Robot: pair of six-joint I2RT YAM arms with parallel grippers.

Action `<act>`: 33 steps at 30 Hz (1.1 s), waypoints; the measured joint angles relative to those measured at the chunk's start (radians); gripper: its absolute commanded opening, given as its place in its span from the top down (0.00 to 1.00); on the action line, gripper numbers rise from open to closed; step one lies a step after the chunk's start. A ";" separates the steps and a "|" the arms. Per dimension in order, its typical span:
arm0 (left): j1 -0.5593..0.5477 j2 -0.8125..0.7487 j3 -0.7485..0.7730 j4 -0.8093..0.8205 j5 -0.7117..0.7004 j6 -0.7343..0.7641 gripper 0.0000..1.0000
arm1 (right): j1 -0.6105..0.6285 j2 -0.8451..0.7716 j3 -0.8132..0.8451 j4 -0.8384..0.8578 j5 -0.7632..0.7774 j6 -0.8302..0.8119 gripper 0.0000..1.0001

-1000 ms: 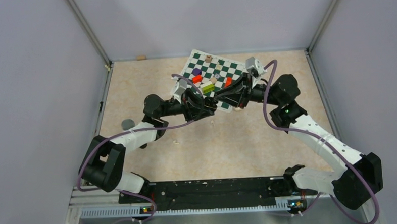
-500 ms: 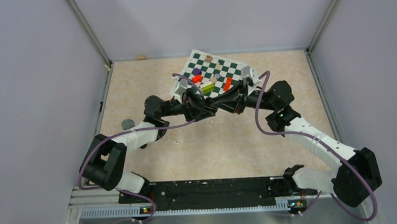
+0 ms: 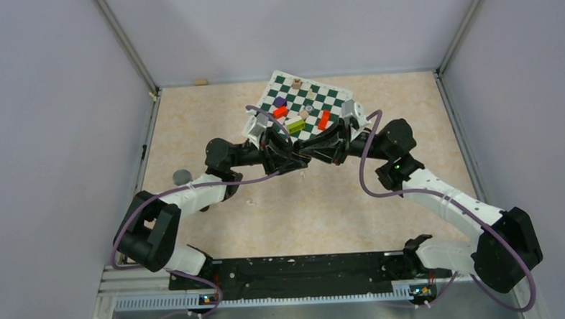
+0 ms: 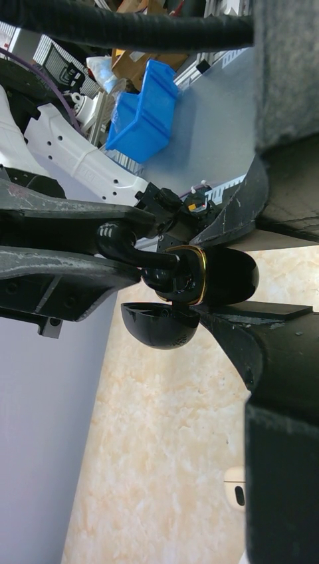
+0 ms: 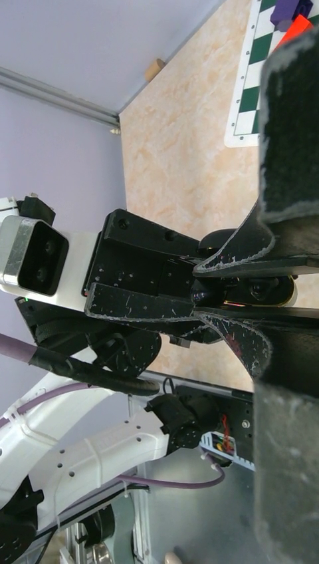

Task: Insert the wireless bluetooth earbuds into the charging case
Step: Place the earbud in the charging case.

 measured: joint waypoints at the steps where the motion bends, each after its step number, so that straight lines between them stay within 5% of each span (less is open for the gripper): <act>1: -0.001 0.000 0.000 0.001 0.002 -0.001 1.00 | 0.002 0.002 -0.002 0.002 0.002 0.000 0.95; 33: -0.010 0.016 -0.004 0.081 0.037 -0.064 1.00 | 0.029 0.023 -0.032 0.092 0.014 0.003 0.98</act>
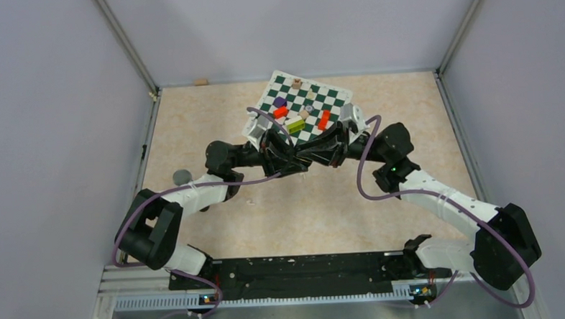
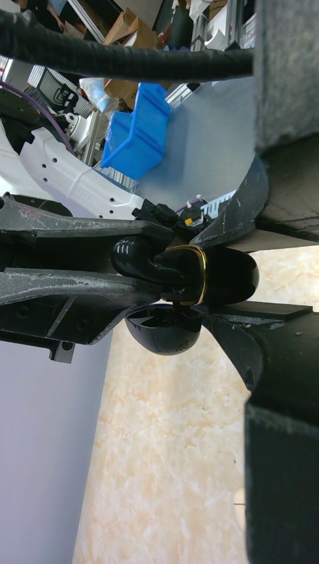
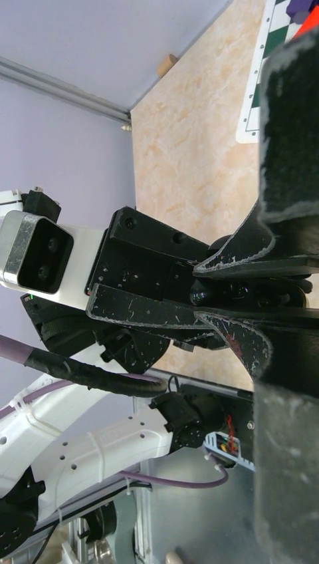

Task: Insert the wireless bluetooth earbuds into the charging case
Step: Place the earbud in the charging case.

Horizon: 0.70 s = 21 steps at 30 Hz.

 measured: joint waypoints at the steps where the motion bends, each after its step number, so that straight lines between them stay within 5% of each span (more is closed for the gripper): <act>1: 0.000 0.000 0.000 0.003 0.002 0.001 1.00 | 0.000 0.000 0.000 0.001 0.000 0.011 0.98; 11: 0.002 -0.002 -0.002 0.014 0.010 0.005 1.00 | 0.001 0.000 0.000 -0.008 0.000 0.012 0.98; 21: 0.005 -0.002 -0.005 0.014 0.011 0.005 1.00 | 0.007 0.000 0.000 -0.018 -0.001 -0.013 0.73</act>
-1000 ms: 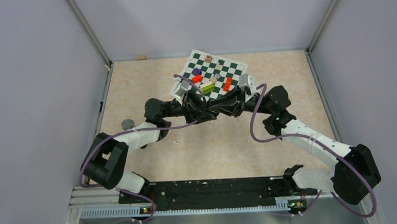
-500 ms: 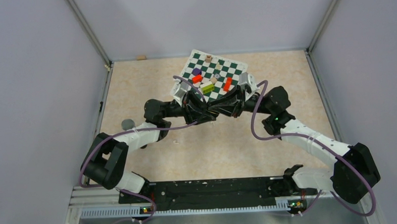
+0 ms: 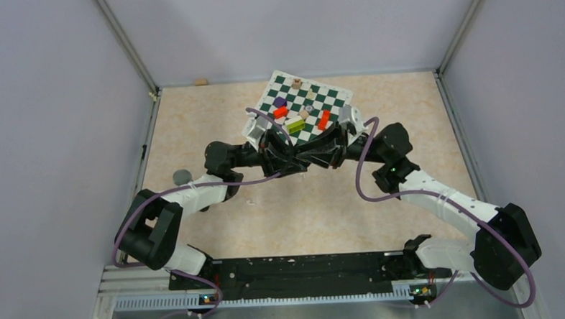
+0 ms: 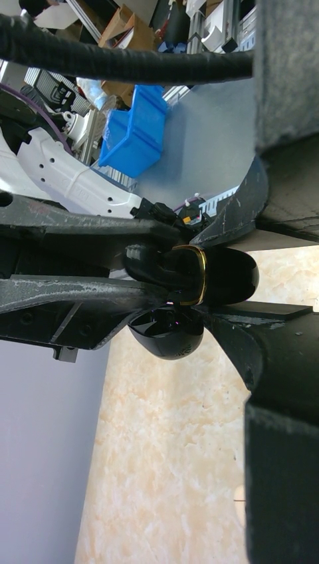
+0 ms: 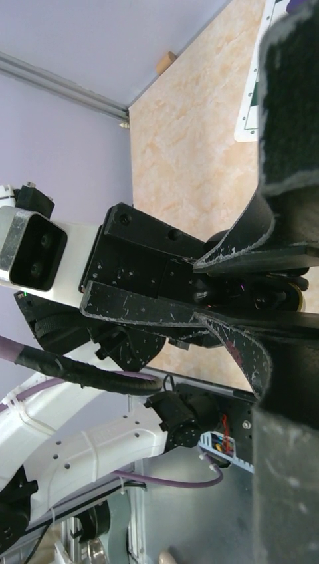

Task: Insert the wireless bluetooth earbuds into the charging case
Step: Place the earbud in the charging case.

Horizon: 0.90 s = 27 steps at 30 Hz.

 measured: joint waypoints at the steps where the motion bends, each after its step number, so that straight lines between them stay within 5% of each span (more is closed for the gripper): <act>1: 0.001 0.000 0.000 0.000 0.000 0.000 1.00 | 0.000 0.000 0.000 -0.001 -0.003 0.001 0.72; 12: 0.008 0.000 -0.001 0.001 -0.003 0.000 1.00 | 0.005 -0.002 0.027 -0.052 -0.037 0.013 0.50; 27: 0.008 -0.032 -0.001 0.023 0.014 0.010 1.00 | -0.085 -0.061 0.178 -0.154 -0.075 0.101 0.37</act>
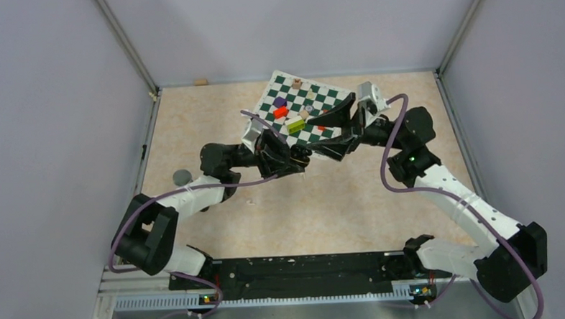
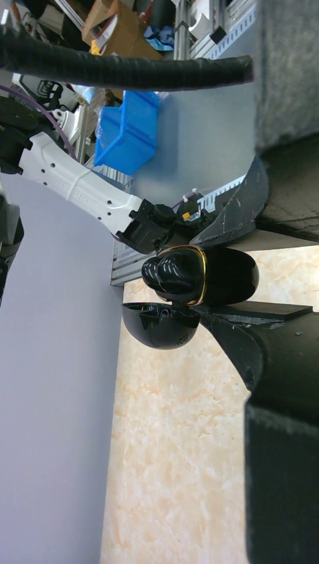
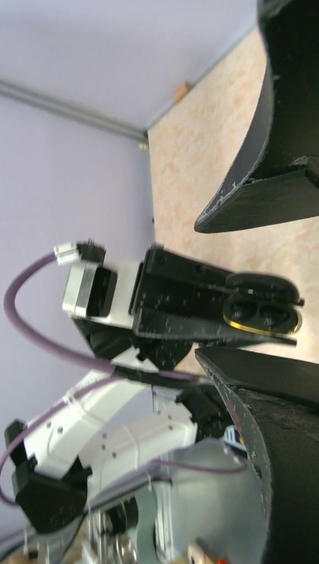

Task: Insert the wireless bluetooth earbuds into the charging case
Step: Place the earbud in the charging case, then close the charging case.

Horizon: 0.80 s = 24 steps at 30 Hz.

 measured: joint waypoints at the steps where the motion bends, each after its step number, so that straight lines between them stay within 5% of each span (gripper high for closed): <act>1: 0.000 -0.004 0.000 0.000 0.008 0.003 1.00 | -0.005 -0.013 0.000 -0.026 0.021 -0.024 0.36; 12: 0.000 -0.048 -0.012 0.013 0.042 0.019 1.00 | -0.008 -0.040 -0.093 -0.156 0.230 -0.257 0.31; 24: 0.000 -0.048 -0.013 0.020 0.041 0.021 1.00 | -0.006 -0.026 -0.115 -0.112 0.123 -0.233 0.30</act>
